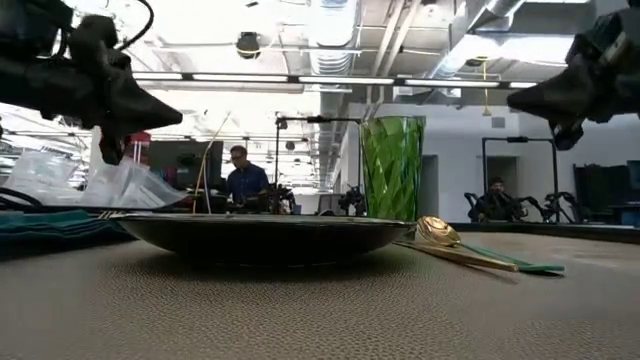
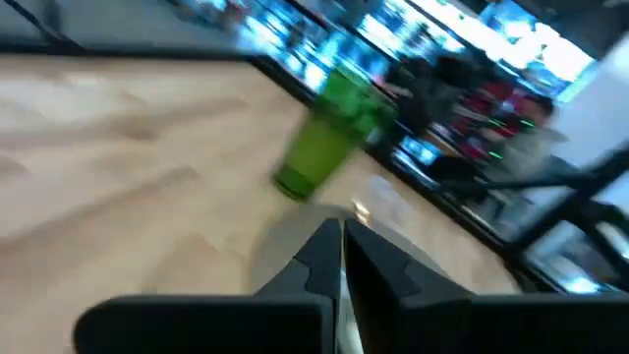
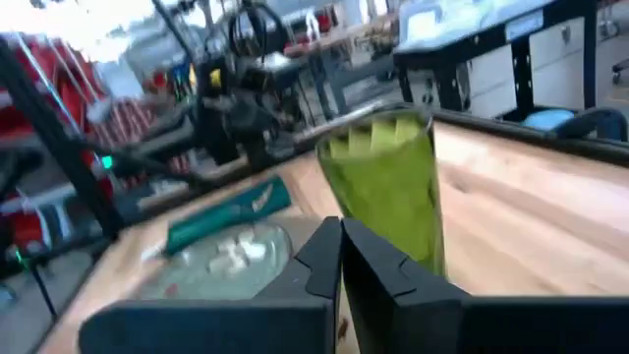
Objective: Set table place
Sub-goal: Return to Home Position
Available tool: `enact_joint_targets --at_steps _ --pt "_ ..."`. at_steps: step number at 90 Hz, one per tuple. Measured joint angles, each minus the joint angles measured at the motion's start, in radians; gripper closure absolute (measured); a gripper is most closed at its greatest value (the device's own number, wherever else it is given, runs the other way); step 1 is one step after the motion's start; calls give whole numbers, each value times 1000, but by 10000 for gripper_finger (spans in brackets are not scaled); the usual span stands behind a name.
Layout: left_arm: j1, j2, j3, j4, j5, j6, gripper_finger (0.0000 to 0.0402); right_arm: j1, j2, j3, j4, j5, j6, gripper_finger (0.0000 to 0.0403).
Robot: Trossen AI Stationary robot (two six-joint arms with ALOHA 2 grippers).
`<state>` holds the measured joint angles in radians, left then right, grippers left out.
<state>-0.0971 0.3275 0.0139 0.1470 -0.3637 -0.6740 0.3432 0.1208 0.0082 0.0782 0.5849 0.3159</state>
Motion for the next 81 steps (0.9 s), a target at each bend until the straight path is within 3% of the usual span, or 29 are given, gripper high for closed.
enact_joint_targets --at_steps 21,81 --pt "0 0 -1 -84 2 -22 401 0 24 0 -4 0 -10 403" --pt "0 13 -2 -87 3 -22 402 0 24 -1 -7 -3 -10 403"
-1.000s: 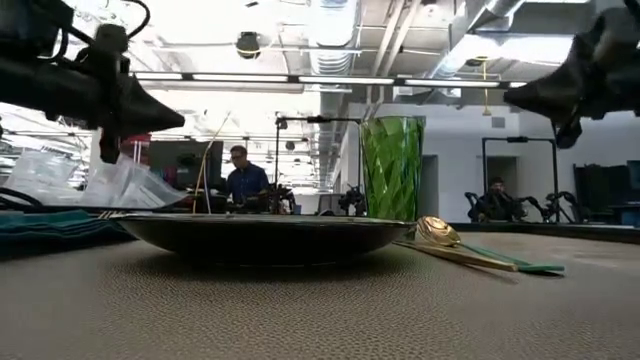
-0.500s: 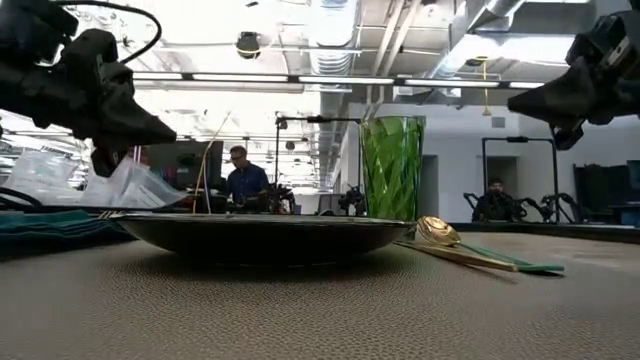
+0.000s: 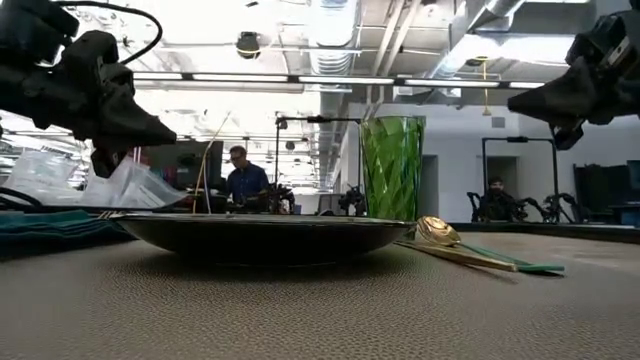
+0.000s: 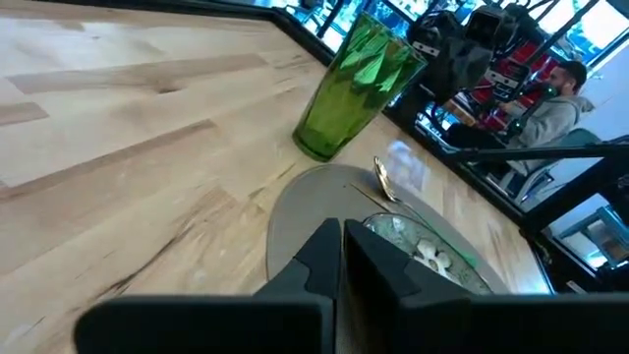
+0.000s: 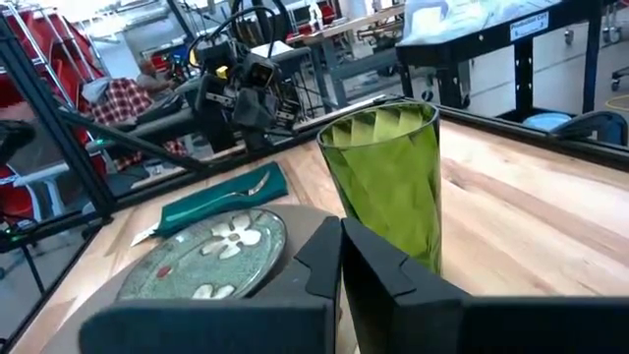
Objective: Set table place
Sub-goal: Return to Home Position
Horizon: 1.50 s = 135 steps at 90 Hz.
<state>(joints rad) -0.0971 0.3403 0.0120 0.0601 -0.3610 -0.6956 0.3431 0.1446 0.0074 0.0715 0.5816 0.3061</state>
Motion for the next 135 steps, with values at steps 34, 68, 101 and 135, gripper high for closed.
enact_joint_targets --at_steps 34,68,101,135 --pt "0 0 0 0 0 0 402 0 0 0 -2 0 0 403" --pt "0 0 0 0 0 0 402 0 0 -1 -2 0 0 403" --pt "0 0 0 -1 -1 0 402 0 0 -1 -2 -1 0 403" --pt "0 0 0 -1 -1 0 401 0 0 -1 -2 -1 0 403"
